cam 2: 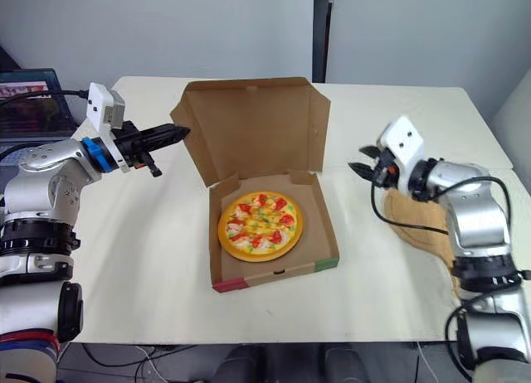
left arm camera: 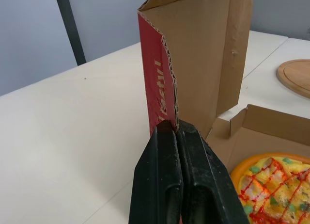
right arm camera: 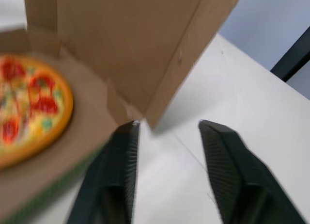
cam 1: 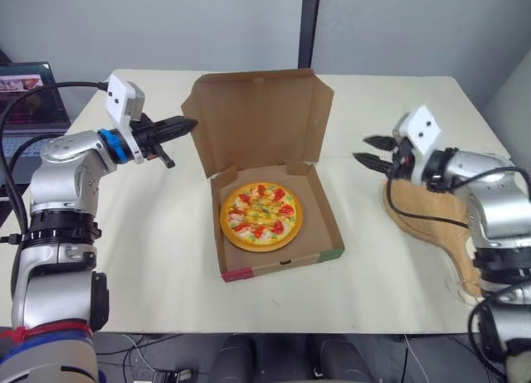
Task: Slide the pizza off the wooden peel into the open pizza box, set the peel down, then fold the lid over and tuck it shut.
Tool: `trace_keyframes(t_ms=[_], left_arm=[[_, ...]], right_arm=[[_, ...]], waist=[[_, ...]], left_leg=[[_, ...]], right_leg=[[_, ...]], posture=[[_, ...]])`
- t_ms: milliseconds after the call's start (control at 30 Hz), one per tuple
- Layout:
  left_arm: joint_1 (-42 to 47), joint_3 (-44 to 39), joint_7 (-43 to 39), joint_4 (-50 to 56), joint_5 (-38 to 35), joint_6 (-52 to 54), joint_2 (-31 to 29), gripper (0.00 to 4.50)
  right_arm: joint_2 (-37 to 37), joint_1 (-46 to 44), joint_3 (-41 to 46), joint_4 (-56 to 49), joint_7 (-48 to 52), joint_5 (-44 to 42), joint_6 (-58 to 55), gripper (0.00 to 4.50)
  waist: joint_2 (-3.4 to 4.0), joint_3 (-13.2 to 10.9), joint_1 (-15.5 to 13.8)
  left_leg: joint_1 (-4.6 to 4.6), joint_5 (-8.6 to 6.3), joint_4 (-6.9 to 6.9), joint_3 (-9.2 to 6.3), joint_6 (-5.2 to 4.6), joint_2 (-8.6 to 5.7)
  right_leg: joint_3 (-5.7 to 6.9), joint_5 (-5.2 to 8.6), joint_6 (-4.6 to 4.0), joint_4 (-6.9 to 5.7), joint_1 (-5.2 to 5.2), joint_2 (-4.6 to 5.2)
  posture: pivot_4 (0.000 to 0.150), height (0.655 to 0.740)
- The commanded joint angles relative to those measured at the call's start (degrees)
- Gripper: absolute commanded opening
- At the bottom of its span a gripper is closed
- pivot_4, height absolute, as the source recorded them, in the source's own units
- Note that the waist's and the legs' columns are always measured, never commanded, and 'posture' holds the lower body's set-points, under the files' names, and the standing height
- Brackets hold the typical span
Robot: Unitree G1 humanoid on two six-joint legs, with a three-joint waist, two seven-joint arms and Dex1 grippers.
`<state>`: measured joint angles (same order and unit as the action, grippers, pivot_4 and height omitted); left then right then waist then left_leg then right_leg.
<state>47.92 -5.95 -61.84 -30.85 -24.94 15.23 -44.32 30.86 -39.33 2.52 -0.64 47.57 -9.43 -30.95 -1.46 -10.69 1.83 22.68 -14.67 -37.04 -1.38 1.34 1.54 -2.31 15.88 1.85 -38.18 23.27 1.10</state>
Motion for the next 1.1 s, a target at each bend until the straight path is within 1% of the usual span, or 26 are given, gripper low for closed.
trace_keyframes(t_ms=[33,67,167,367,500,600,800,867,900,1000,1100], left_arm=[[-0.5,-2.5,0.5,4.1,-0.7,1.1,-0.5,0.0],[-0.9,-2.8,0.6,4.8,-0.7,1.5,-0.6,0.0],[-2.0,-3.6,0.9,6.8,-0.7,2.8,-0.9,0.0],[-2.8,-4.2,1.2,8.6,-0.5,4.1,-1.0,0.0],[-3.5,-4.6,1.5,9.7,-0.4,4.7,-1.1,0.0],[-4.0,-4.9,1.7,10.2,-0.3,4.8,-1.3,0.0],[-4.2,-5.3,2.7,11.1,-0.4,5.4,-0.8,0.0],[-3.7,-5.1,3.5,11.4,-0.5,5.7,-0.2,0.0],[-3.3,-5.0,3.9,11.6,-0.7,5.8,0.3,0.0],[-1.5,-3.8,5.2,12.5,-0.3,6.1,2.1,0.0],[0.7,-2.0,6.5,12.3,0.9,6.1,4.9,0.0]], right_arm=[[-3.2,-5.5,0.5,4.5,-4.1,-1.5,-1.2,3.43],[-4.3,-6.8,0.6,6.1,-4.6,-2.1,-2.0,3.71],[-6.7,-11.0,0.3,12.2,-5.1,-2.9,-1.8,3.71],[-9.8,-18.0,-0.3,23.5,-3.9,-3.2,2.9,3.71],[-10.4,-20.5,-0.6,27.0,-2.8,-3.4,5.7,3.71],[-10.4,-20.9,-1.0,27.5,-2.7,-3.2,6.7,3.08],[-10.7,-20.8,-1.4,28.3,-3.8,-2.4,8.3,0.97],[-10.6,-20.8,-1.2,28.2,-5.2,-2.1,8.2,0.15],[-10.6,-20.7,-1.0,28.0,-6.3,-1.9,7.9,0.02],[-10.4,-20.0,-0.2,26.0,-10.0,-1.4,6.2,0.02],[-10.1,-18.2,0.7,20.6,-13.8,-1.5,2.8,0.02]], waist=[[0.0,0.0,0.0],[0.0,0.0,0.0],[0.0,0.0,0.0],[0.0,0.0,0.0],[0.0,0.0,0.0],[0.0,0.0,0.0],[0.0,0.0,0.0],[0.01,0.0,0.0],[0.0,0.0,0.0],[0.0,0.0,-0.1],[0.0,0.0,-0.3]], left_leg=[[0.16,0.04,-0.03,0.01,0.06,0.0],[0.2,0.05,-0.04,0.01,0.07,0.02],[0.21,0.05,-0.04,0.01,0.07,0.02],[0.19,0.05,-0.05,-0.03,0.07,-0.01],[0.18,0.05,-0.04,-0.01,0.07,-0.01],[0.18,0.05,-0.04,-0.04,0.07,0.0],[0.17,0.05,-0.07,-0.03,0.07,0.0],[0.16,0.05,-0.07,-0.03,0.07,0.0],[0.16,0.05,-0.07,-0.04,0.07,0.0],[0.18,0.05,-0.08,-0.08,0.07,0.02],[0.21,0.05,-0.12,-0.11,0.07,-0.01]], right_leg=[[0.01,-0.02,-0.01,-0.06,0.16,0.01],[0.0,-0.02,-0.01,-0.11,0.23,0.03],[-0.01,-0.02,-0.01,-0.2,0.25,0.11],[0.0,-0.02,-0.01,-0.42,0.26,0.11],[-0.01,-0.02,-0.01,-0.45,0.3,0.09],[0.0,-0.02,-0.01,-0.58,0.34,0.08],[-0.02,-0.02,-0.01,-0.63,0.34,0.08],[-0.02,-0.02,-0.01,-0.66,0.35,0.08],[-0.02,-0.02,-0.01,-0.68,0.36,0.08],[-0.01,-0.02,-0.02,-0.71,0.36,0.09],[-0.02,-0.02,-0.02,-0.75,0.36,0.11]], posture=[[0.15,0.74],[0.15,0.74],[0.15,0.74],[0.15,0.74],[0.15,0.74],[0.15,0.74],[0.15,0.74],[0.15,0.74],[0.15,0.74],[0.15,0.74],[0.15,0.74]])
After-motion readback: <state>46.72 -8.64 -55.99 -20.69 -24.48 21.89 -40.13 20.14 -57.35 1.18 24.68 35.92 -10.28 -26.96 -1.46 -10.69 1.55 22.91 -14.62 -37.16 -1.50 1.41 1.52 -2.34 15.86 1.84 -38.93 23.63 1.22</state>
